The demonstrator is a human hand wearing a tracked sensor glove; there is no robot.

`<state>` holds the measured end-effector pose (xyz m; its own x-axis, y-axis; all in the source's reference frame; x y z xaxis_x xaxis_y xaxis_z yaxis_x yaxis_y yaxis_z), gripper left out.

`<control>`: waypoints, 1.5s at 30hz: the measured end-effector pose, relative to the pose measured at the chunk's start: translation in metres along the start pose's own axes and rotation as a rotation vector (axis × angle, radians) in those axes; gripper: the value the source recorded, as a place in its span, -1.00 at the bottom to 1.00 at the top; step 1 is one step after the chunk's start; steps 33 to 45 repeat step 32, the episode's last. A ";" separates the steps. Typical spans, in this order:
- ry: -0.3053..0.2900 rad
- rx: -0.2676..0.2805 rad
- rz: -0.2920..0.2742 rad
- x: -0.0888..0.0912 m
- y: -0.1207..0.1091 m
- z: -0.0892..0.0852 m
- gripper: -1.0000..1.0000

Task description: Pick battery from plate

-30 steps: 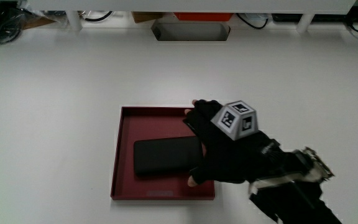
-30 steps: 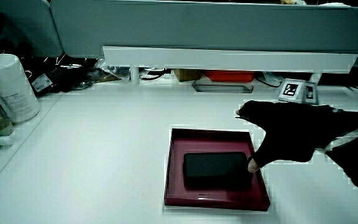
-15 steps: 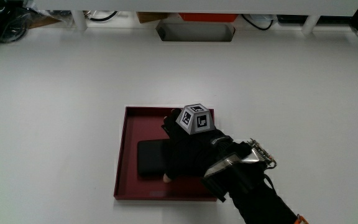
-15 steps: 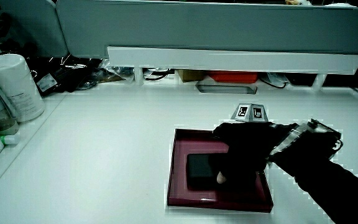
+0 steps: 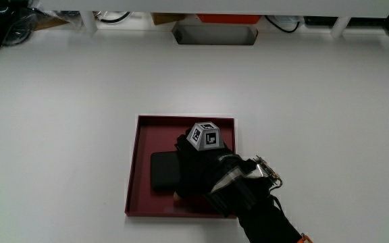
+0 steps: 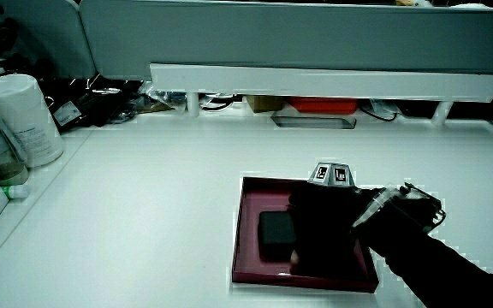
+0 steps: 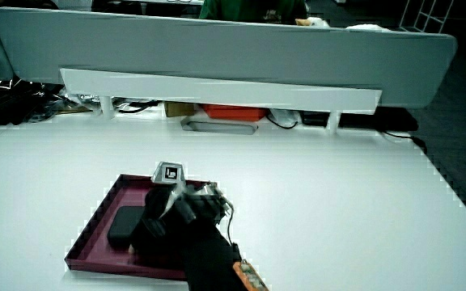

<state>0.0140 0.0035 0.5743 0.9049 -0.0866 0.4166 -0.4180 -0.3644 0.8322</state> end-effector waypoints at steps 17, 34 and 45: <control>-0.080 0.147 0.076 -0.019 -0.012 -0.002 0.65; -0.096 0.241 0.184 -0.030 -0.054 0.031 1.00; -0.096 0.241 0.184 -0.030 -0.054 0.031 1.00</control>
